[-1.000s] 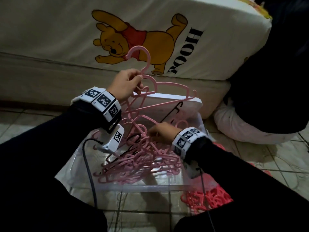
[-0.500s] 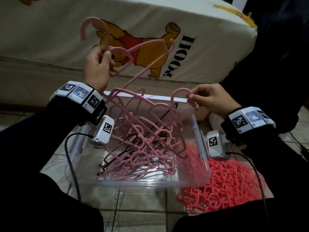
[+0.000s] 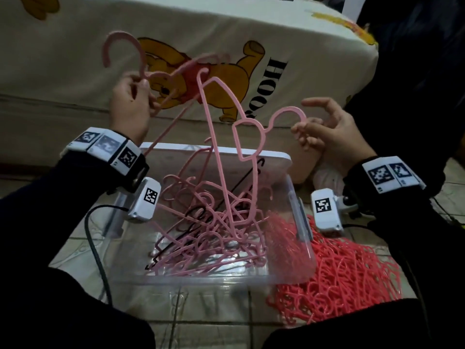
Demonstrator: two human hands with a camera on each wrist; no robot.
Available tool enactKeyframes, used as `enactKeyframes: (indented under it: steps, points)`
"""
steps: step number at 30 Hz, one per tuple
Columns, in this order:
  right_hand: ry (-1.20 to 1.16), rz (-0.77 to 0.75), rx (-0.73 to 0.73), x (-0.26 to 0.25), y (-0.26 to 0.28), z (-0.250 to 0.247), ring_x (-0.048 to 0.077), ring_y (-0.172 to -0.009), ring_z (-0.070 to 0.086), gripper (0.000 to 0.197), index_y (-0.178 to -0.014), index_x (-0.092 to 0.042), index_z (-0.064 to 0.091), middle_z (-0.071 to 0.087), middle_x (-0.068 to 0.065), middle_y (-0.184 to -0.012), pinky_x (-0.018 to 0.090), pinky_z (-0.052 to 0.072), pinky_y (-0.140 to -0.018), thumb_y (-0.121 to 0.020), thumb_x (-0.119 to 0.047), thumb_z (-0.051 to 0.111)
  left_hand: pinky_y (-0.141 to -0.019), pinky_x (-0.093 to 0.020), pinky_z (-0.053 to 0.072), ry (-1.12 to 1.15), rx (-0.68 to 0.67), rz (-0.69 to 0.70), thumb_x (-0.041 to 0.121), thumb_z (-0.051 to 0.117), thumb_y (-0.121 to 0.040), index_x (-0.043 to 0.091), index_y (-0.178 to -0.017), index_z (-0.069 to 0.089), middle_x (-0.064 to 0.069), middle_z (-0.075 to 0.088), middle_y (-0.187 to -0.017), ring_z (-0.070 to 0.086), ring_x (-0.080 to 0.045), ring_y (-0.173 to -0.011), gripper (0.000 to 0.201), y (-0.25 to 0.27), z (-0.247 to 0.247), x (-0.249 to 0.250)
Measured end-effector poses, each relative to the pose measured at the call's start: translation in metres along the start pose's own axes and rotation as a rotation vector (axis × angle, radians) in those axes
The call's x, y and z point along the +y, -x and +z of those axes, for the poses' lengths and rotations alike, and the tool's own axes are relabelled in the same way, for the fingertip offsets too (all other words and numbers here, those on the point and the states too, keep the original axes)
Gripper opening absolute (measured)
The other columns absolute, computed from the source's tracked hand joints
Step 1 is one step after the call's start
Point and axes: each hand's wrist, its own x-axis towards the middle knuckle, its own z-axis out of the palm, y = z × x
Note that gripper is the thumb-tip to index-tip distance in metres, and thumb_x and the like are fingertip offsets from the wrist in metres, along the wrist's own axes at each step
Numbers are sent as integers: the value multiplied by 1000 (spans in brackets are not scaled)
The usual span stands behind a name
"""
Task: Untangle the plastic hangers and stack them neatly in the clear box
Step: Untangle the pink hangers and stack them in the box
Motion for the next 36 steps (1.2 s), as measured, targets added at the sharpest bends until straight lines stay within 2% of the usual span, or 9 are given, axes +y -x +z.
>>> enactKeyframes:
  steps: [6, 10, 16, 20, 24, 27, 29, 33, 36]
  points:
    - [-86, -73, -214, -25, 2, 30, 12, -61, 62, 32, -114, -9, 56, 70, 7, -82, 20, 52, -56, -84, 3, 59, -54, -10, 47, -83, -162, 13, 16, 36, -102, 18, -107, 48, 4, 49, -73, 51, -6, -64, 13, 8, 7, -3]
    - [-123, -170, -286, -43, 4, 41, 11, -69, 64, 40, -121, -4, 52, 69, 5, -88, 20, 53, -62, -83, -4, 62, -62, -18, 49, -110, -186, 13, 17, 36, -102, 23, -109, 50, 5, 50, -74, 53, -6, -66, 17, 10, 8, -4]
    - [-149, -228, -269, -57, 9, 43, 11, -72, 65, 31, -116, -4, 52, 71, 2, -84, 22, 53, -66, -85, -4, 58, -74, -29, 50, -224, -245, 85, 14, 40, -100, 31, -111, 56, 7, 56, -80, 57, -14, -80, 26, 15, 9, -3]
    - [-191, -185, -233, -55, 13, 49, 12, -69, 67, 31, -109, -5, 54, 70, 3, -79, 19, 53, -63, -79, -7, 63, -70, -19, 45, -254, -240, 94, 12, 46, -98, 27, -120, 60, 10, 59, -81, 57, -5, -77, 31, 23, 19, -3]
    - [-274, -144, -222, -58, 13, 47, 8, -69, 65, 25, -108, -7, 54, 70, 1, -78, 17, 53, -64, -83, -6, 58, -72, -3, 42, -368, -346, 242, -2, 52, -91, 17, -122, 63, 4, 65, -93, 61, -5, -80, 38, 37, 29, -5]
    - [-345, -106, -214, -58, 13, 41, 7, -70, 64, 27, -108, -8, 56, 69, 0, -78, 17, 54, -65, -81, -9, 58, -83, -16, 45, -419, -371, 344, -9, 54, -87, 10, -122, 63, -1, 68, -96, 63, -10, -85, 40, 43, 31, -5]
    - [-370, -78, -197, -55, 15, 38, 8, -69, 64, 28, -107, -7, 57, 69, 1, -77, 17, 54, -65, -79, -9, 59, -84, -18, 45, -447, -386, 457, -12, 56, -84, 8, -119, 65, -6, 71, -100, 66, -15, -88, 42, 44, 31, -4]
    - [-408, -1, -142, -41, 17, 34, 8, -66, 65, 24, -103, -6, 61, 69, 4, -76, 17, 53, -60, -79, -6, 58, -74, -34, 55, -546, -405, 756, 3, 56, -88, 8, -112, 69, -11, 72, -98, 69, -26, -85, 28, 49, 30, 3]
    - [-324, 9, -109, -33, 18, 29, 9, -67, 67, 23, -102, -6, 60, 71, 5, -78, 18, 54, -61, -79, -8, 64, -78, -31, 55, -482, -422, 666, -2, 57, -87, 9, -117, 66, -9, 72, -99, 67, -19, -84, 33, 52, 35, 4]
